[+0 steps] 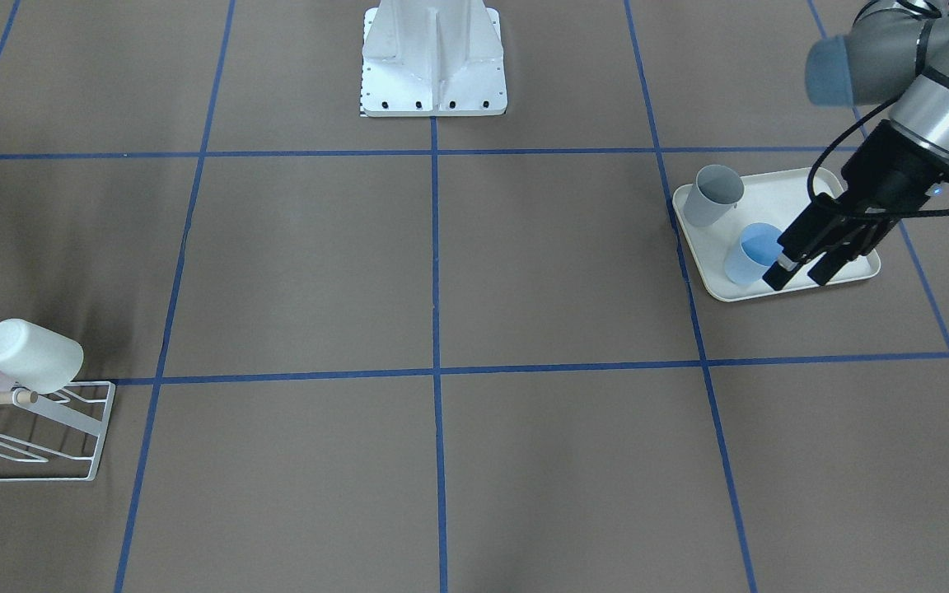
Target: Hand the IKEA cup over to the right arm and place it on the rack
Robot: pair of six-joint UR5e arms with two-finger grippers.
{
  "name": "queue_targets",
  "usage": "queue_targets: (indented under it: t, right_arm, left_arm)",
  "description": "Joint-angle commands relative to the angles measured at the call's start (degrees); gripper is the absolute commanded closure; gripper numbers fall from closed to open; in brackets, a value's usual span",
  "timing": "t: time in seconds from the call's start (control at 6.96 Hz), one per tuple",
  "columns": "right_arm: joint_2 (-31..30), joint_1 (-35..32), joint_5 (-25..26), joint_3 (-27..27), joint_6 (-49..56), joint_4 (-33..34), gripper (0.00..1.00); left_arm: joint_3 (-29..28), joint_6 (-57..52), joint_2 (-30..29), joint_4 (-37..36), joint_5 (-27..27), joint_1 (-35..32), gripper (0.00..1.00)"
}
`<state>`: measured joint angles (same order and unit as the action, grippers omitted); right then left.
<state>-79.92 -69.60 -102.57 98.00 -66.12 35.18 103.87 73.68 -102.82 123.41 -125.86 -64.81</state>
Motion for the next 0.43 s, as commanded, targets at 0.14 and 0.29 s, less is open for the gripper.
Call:
queue_targets:
  t: [0.14, 0.29]
  right_arm:
    - [1.25, 4.89, -4.57, 6.50, -20.91, 0.33, 0.00]
    - [2.91, 5.96, -4.57, 6.59, -26.81, 0.24, 0.00]
  left_arm:
    - [0.10, -18.02, 12.61, -1.95, -0.35, -0.59, 0.00]
    - [0.02, -18.22, 14.73, -1.95, -0.26, 0.29, 0.00]
